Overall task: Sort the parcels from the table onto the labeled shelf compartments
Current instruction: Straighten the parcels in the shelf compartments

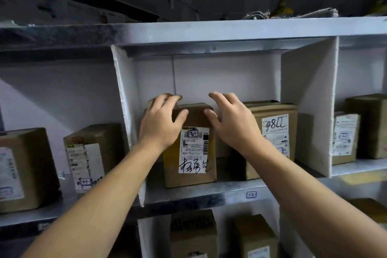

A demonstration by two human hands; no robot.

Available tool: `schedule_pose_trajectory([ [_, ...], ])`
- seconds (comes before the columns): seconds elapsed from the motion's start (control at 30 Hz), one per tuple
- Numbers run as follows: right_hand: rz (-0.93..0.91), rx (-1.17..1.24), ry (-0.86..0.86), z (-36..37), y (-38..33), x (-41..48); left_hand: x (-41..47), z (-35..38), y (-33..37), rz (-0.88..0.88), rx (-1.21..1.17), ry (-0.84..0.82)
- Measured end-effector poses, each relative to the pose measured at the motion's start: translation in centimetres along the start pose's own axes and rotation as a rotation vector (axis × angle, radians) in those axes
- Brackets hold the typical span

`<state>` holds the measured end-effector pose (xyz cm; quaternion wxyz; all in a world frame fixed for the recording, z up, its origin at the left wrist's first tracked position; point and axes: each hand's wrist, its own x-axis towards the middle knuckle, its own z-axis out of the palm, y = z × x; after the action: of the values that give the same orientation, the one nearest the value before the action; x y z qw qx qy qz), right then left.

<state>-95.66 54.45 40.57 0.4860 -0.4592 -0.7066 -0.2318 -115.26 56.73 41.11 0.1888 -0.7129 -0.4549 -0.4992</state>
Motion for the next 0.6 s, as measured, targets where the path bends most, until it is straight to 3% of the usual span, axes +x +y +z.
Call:
schedule_pose_trajectory([
  [0.13, -0.050, -0.152, 0.022, -4.1, 3.1, -0.7, 0.8, 1.0, 3.5, 0.150, -0.088, -0.009],
  [0.3, 0.087, -0.212, -0.085, -8.3, 10.3, -1.1, 1.4, 4.4, 9.3, 0.241, -0.163, -0.107],
  [0.47, 0.156, -0.227, -0.263, -8.5, 16.1, -2.3, 1.3, 8.4, 13.1, 0.228, -0.141, -0.219],
  [0.6, 0.261, -0.033, -0.317, -7.1, 18.5, -1.9, 1.9, 10.7, 14.0, 0.050, -0.134, -0.279],
])
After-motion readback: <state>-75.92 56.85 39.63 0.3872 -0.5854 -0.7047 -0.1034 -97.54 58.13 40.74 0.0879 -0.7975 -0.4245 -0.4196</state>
